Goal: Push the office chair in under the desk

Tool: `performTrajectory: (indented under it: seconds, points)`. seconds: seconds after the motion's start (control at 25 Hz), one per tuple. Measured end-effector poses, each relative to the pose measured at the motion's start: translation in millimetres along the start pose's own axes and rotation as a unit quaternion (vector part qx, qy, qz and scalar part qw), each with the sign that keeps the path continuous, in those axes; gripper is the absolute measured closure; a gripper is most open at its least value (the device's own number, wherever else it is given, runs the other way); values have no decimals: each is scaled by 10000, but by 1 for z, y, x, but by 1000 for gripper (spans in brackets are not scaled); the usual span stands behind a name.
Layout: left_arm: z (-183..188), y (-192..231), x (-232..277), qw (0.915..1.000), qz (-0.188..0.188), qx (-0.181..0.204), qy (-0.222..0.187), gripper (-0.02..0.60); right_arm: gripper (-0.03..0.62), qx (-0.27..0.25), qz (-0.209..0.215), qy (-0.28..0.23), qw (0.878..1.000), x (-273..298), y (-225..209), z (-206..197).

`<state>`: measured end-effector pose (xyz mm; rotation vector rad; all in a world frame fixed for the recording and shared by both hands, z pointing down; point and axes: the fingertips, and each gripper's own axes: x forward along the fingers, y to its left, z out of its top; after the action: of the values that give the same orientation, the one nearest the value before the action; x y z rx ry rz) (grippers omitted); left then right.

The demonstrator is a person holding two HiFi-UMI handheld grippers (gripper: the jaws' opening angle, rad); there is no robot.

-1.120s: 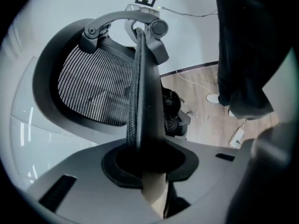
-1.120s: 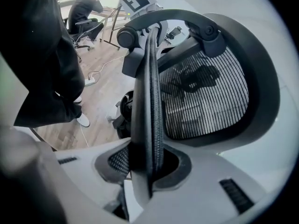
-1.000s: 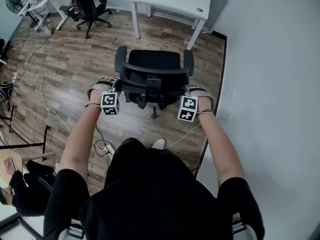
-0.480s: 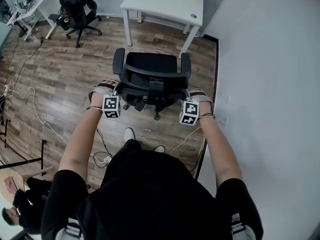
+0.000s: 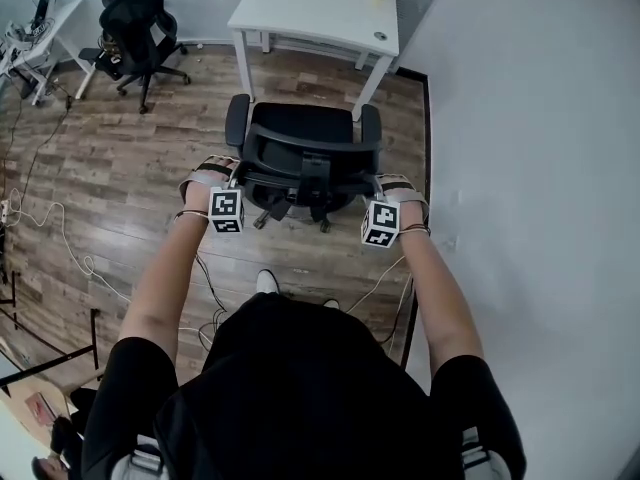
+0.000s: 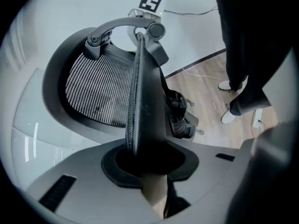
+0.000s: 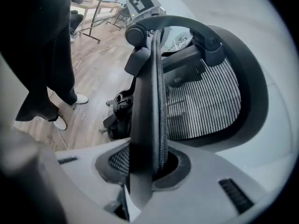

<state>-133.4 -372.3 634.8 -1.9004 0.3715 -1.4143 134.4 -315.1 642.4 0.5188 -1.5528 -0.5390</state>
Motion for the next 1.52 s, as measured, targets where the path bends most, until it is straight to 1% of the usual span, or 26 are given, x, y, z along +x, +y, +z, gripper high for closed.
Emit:
performTrajectory:
  seconds: [0.4, 0.6, 0.88, 1.16, 1.52]
  points:
    - [-43, 42, 33, 9997, -20, 180, -159, 500, 505, 237, 10, 215, 9995, 33, -40, 21]
    - [-54, 53, 48, 9995, -5, 263, -174, 500, 505, 352, -31, 283, 9990, 45, -48, 25]
    - [-76, 80, 67, 9993, 13, 335, -170, 497, 505, 499, -57, 372, 9980, 60, -70, 36]
    - [-87, 102, 91, 9994, -3, 324, -145, 497, 506, 453, -71, 337, 9984, 84, -95, 32]
    - [-102, 146, 124, 9996, 13, 276, -66, 497, 507, 424, -27, 317, 9986, 115, -145, 23]
